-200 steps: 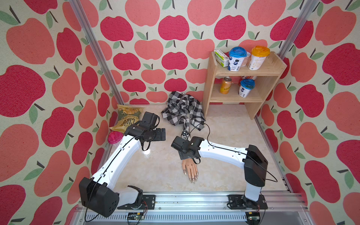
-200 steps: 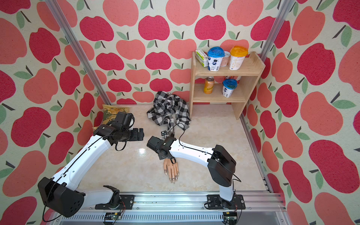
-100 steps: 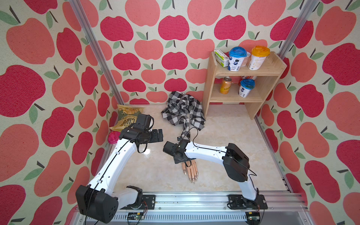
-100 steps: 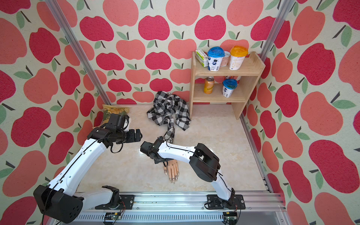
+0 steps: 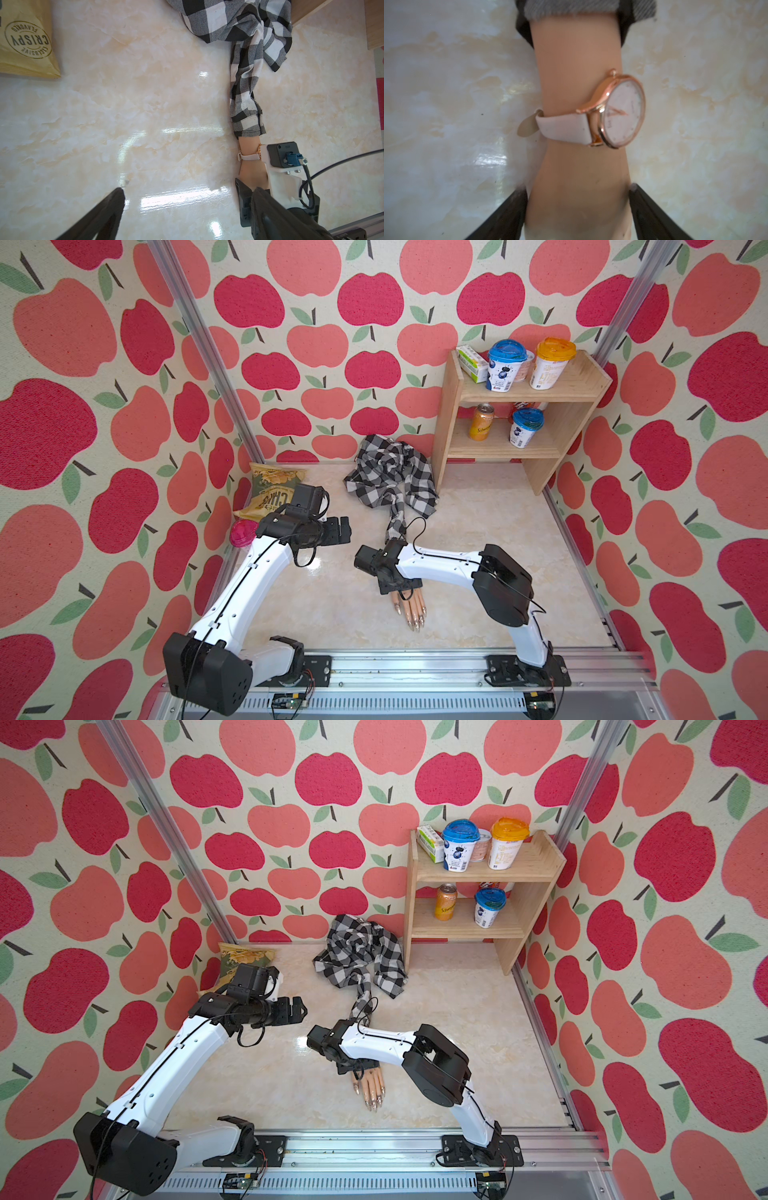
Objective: Take off the watch
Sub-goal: Adjust the hand at the center of the board.
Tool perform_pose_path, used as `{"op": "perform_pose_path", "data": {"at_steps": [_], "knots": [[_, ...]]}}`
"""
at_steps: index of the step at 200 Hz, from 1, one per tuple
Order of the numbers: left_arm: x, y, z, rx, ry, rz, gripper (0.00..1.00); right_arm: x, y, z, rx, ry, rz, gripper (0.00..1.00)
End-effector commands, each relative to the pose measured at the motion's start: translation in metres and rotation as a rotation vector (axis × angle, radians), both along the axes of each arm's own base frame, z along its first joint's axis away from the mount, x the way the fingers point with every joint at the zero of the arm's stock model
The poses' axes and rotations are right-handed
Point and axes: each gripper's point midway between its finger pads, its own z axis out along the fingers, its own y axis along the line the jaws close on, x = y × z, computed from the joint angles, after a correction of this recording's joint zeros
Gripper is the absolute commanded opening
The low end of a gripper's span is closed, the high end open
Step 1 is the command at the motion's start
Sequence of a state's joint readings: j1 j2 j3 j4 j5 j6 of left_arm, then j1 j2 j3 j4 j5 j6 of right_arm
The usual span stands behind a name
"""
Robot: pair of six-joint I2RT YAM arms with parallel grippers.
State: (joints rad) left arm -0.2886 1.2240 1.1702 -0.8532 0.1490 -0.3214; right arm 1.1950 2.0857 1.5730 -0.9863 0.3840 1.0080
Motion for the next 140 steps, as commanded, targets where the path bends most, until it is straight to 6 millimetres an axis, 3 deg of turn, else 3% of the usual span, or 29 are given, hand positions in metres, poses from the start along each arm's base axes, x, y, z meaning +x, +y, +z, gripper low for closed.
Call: {"op": "perform_pose_path", "data": {"at_steps": [1,55,108,112,140], "knots": [[0.001,-0.002,-0.002,-0.009,-0.002,-0.013,0.99,-0.012,-0.005,-0.011,-0.033,0.050,-0.010,0.74],[0.003,-0.003,0.000,-0.017,-0.007,-0.016,0.99,-0.015,-0.010,-0.012,-0.019,0.062,-0.005,0.66],[0.009,-0.009,0.002,-0.031,-0.004,-0.028,0.99,-0.020,-0.011,0.002,0.045,0.079,0.056,0.63],[0.009,-0.010,0.002,-0.033,-0.004,-0.029,1.00,-0.010,-0.016,0.002,0.059,0.084,0.029,0.61],[0.012,-0.015,0.000,-0.037,0.006,-0.041,0.97,-0.011,-0.013,0.011,0.153,0.115,0.053,0.60]]}}
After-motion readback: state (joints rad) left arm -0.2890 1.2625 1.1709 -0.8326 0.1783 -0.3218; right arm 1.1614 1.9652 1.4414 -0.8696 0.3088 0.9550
